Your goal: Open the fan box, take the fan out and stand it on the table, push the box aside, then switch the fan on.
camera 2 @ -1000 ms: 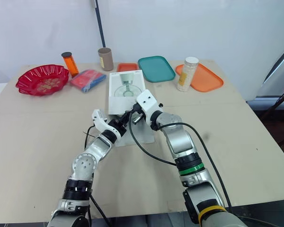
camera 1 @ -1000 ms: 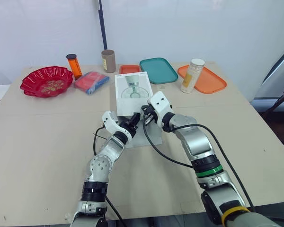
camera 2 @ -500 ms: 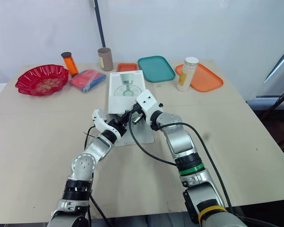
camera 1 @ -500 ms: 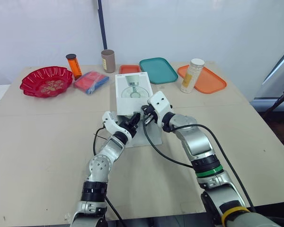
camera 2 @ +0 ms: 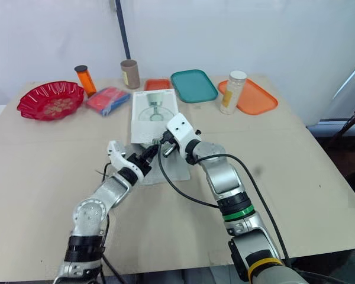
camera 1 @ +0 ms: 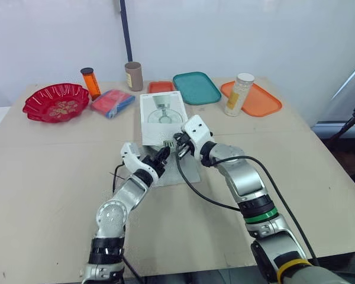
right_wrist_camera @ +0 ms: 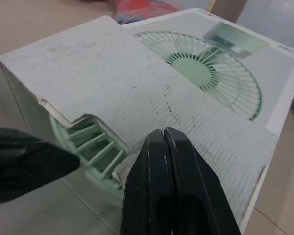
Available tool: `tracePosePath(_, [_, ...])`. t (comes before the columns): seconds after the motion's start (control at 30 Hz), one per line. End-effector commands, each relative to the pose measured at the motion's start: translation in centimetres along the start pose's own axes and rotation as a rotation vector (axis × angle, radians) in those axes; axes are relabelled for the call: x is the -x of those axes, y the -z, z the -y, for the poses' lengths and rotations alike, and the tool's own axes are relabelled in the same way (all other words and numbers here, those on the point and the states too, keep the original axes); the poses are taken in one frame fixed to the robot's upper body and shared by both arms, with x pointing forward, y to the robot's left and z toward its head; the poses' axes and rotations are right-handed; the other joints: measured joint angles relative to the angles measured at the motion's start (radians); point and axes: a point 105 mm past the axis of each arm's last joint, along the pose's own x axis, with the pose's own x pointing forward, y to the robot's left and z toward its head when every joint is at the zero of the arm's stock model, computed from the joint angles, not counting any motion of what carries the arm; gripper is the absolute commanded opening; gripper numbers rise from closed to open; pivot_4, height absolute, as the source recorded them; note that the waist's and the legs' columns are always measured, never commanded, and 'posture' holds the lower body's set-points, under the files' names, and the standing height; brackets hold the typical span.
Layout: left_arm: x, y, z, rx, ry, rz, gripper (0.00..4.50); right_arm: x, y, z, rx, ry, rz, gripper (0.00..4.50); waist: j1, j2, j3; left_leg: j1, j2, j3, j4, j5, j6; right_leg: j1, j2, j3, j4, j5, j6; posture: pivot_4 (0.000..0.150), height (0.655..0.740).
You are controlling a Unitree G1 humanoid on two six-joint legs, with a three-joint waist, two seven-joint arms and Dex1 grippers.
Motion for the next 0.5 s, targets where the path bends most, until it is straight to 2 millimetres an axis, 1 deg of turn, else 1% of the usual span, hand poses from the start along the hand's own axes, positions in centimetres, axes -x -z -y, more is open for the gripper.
tracePosePath(0.03, [1.4, 2.6, -0.5, 0.134, -0.055, -0.019, 1.48, 0.0, 2.5, -0.7, -0.041, -0.013, -0.094, 0.00, 0.000, 0.000, 0.000, 0.001, 0.000, 0.000, 0.000, 0.000, 0.000, 0.000, 0.000, 0.000, 0.000, 0.000, 0.000, 0.150, 0.7400])
tracePosePath(0.2, [2.2, 2.5, -0.9, 0.123, -0.081, -0.009, 1.48, 0.0, 2.5, -0.7, -0.050, -0.006, -0.100, 0.00, 0.001, 0.000, -0.001, 0.001, 0.000, 0.001, 0.000, 0.000, 0.000, 0.001, 0.000, 0.001, 0.000, 0.000, 0.000, 0.150, 0.7400])
tracePosePath(0.3, [2.3, 2.5, -0.4, 0.131, -0.081, -0.009, 1.48, 0.1, 2.6, -0.6, -0.048, 0.000, -0.107, 0.00, 0.001, 0.001, -0.001, 0.002, 0.000, 0.001, 0.000, 0.000, 0.000, 0.001, 0.000, 0.001, 0.000, 0.000, 0.000, 0.150, 0.7400])
tracePosePath(0.37, [2.6, 2.1, -0.3, 0.140, -0.089, 0.000, 1.48, 0.0, 2.6, -0.4, -0.048, 0.006, -0.111, 0.00, 0.001, 0.001, -0.001, 0.002, 0.000, 0.001, 0.000, 0.000, 0.001, 0.001, 0.000, 0.001, 0.000, 0.000, 0.000, 0.150, 0.7400])
tracePosePath(0.5, [3.5, 0.8, -1.3, 0.125, -0.133, 0.024, 1.48, -0.1, 2.4, -0.5, -0.056, 0.002, -0.107, 0.00, 0.001, 0.001, -0.001, 0.002, 0.000, 0.001, 0.000, -0.001, 0.001, 0.001, 0.001, 0.001, 0.000, 0.000, 0.000, 0.150, 0.7400])
